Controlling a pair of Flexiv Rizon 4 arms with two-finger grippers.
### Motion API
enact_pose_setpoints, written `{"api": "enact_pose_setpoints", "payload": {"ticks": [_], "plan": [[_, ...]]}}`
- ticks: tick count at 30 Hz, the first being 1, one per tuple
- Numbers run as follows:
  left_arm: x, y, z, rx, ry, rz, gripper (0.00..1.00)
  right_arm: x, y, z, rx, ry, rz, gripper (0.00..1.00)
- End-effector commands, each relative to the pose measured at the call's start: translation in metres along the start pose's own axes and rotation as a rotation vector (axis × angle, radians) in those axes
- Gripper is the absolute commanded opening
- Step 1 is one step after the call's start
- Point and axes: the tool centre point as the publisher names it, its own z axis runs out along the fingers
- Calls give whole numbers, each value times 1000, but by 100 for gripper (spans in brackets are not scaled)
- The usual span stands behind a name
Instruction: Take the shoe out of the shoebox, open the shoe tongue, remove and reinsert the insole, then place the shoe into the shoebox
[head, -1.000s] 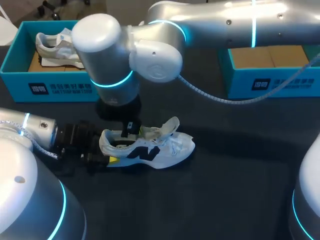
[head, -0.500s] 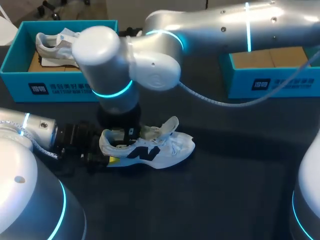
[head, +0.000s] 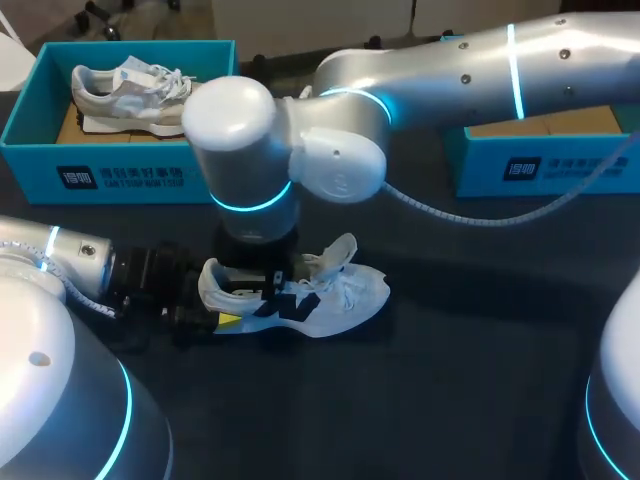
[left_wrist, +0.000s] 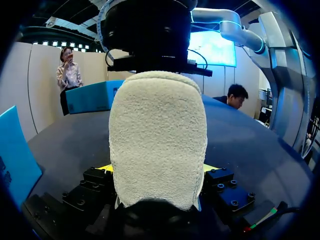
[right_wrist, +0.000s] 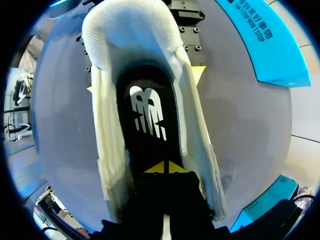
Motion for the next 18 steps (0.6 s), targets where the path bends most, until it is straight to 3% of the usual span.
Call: {"api": "enact_pose_setpoints", "payload": {"ticks": [1, 6, 7, 8, 11, 18], "plan": [[0, 0, 0, 0, -1, 1, 0, -1, -4, 1, -20, -7, -1, 0], [0, 0, 0, 0, -1, 1, 0, -4, 1, 0, -37, -25, -2, 0], [0, 0, 0, 0, -1, 1, 0, -5, 2, -1, -37, -26, -2, 21], [0, 0, 0, 0, -1, 1, 0, -5, 3, -1, -38, -28, -4, 35], [0, 0, 0, 0, -1, 1, 0, -6, 6, -2, -38, -30, -8, 44], [0, 0, 0, 0, -1, 1, 0, -8, 12, 10, -54, -19, -18, 44]]}}
